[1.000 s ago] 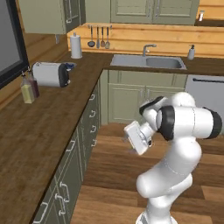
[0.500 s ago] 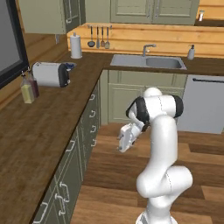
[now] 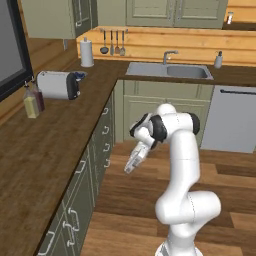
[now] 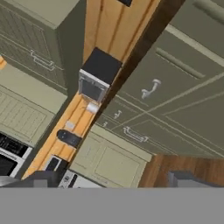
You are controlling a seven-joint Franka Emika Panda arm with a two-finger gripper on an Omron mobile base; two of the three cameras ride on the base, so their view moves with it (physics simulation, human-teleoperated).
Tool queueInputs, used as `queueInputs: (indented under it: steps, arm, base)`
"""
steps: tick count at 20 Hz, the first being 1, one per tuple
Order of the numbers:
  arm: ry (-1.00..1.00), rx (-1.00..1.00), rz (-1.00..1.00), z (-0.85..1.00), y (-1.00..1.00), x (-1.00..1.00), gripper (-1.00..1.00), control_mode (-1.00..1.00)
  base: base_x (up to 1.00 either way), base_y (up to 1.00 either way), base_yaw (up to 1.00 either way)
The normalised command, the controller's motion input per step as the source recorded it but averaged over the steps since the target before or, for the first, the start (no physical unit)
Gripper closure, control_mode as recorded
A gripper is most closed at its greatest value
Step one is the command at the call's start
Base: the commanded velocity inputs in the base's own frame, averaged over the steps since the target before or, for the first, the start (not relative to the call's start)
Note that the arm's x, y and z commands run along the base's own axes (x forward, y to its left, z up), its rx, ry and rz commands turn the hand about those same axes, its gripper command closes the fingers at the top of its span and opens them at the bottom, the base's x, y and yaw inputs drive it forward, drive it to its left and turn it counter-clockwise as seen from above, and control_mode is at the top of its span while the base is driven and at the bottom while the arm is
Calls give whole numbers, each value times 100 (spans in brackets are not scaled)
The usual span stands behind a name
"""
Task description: Take a straw from the drawer in front and place it inside the glass cup on the dining counter.
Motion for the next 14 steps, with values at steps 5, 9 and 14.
queueInputs:
  steps: [5,9,14]
  arm:
    - [15,0,-51,-1,26,0,-100,-100]
    - [23,0,-59,-11,33,3,-100,-100]
    - [10,-5,-52,-12,54,16,-100,-100]
  base:
    - [0,0,0]
    - [0,0,0]
    - [0,0,0]
